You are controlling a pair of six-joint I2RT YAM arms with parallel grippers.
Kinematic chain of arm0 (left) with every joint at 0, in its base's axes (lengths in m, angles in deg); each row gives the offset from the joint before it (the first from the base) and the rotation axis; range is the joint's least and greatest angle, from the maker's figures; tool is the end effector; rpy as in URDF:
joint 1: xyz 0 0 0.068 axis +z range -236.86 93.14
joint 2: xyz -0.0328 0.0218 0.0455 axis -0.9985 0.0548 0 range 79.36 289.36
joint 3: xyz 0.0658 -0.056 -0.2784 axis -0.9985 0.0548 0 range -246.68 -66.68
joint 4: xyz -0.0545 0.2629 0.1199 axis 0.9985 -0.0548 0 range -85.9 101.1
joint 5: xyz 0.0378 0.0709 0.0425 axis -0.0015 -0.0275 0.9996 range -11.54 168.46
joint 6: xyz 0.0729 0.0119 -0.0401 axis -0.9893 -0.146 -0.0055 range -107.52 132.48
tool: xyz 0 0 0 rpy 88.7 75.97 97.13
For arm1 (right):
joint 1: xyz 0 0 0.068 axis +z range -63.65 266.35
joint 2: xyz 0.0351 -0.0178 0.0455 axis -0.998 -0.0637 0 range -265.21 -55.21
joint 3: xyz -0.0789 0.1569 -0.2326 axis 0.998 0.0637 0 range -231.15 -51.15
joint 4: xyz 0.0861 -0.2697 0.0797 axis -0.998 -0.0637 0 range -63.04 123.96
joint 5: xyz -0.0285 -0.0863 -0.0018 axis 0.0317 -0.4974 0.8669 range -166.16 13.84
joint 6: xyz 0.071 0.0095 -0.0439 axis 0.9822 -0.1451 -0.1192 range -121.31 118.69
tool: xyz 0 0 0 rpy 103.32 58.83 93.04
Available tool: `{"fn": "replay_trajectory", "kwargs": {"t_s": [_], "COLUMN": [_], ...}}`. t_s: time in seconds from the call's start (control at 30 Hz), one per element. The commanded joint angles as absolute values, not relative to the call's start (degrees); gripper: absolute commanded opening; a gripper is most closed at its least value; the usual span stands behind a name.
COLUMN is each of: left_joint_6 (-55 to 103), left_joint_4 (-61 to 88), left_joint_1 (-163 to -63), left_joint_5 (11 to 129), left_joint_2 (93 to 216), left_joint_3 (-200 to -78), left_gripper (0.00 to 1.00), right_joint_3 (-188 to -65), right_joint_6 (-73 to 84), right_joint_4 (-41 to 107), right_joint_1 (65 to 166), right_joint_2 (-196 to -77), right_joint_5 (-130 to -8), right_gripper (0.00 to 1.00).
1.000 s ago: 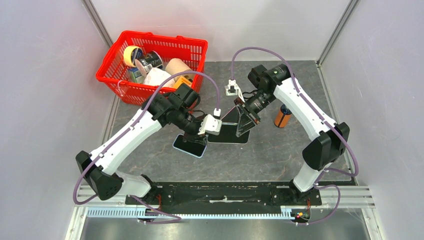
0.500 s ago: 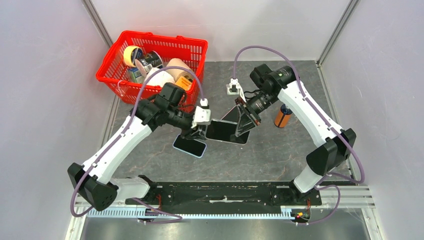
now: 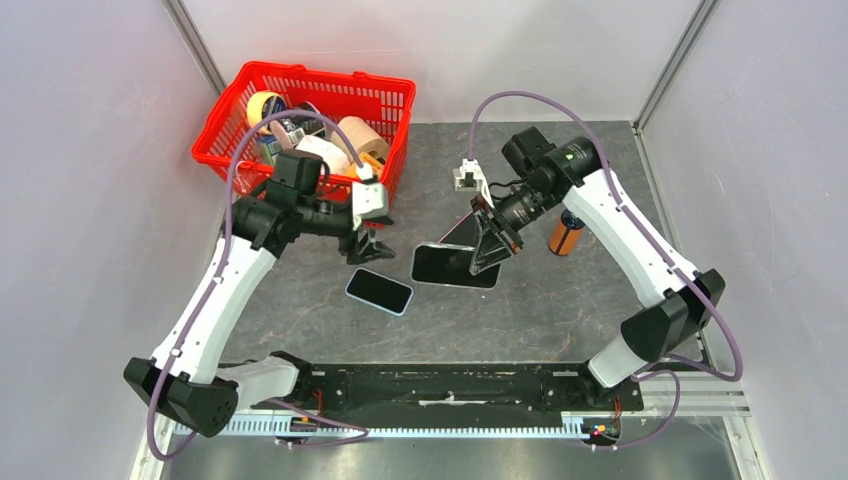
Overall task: Take the phone out of the phone case
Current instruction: Remove the phone case from the phone.
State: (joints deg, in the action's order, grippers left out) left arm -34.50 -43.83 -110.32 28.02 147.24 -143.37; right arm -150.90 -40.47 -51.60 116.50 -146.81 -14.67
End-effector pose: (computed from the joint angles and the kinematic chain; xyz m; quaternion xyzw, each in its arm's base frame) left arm 0.2197 -0.1571 0.3908 0.6140 0.5937 -0.3181 0.4114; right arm 0.2441 0.2166 0.3892 -0.5319 0.6709 0.4991 0.1339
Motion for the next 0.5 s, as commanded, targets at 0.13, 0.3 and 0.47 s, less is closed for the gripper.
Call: {"fn": "replay_trajectory", "kwargs": {"t_s": [0.13, 0.3, 0.47], "left_joint_6": [-3.70, 26.35, 40.18], "left_joint_4": [-28.68, -4.23, 9.26], "left_joint_1": [-104.44, -104.52, -105.84], "left_joint_5": [19.27, 13.46, 12.48], "left_joint_2": [143.93, 143.83, 144.42], "left_joint_3": [-147.41, -139.74, -133.78], "left_gripper": [0.70, 0.70, 0.70], "right_joint_3": [-149.10, -148.96, -150.58], "right_joint_6": [-34.06, -32.48, -32.21], "right_joint_4": [-43.03, -40.33, -40.21], "right_joint_1": [118.15, 120.17, 121.21], "right_joint_2": [-139.33, -138.29, -138.87], "right_joint_5": [-20.05, -23.43, -24.47], "right_gripper": [0.00, 0.00, 0.00]}}
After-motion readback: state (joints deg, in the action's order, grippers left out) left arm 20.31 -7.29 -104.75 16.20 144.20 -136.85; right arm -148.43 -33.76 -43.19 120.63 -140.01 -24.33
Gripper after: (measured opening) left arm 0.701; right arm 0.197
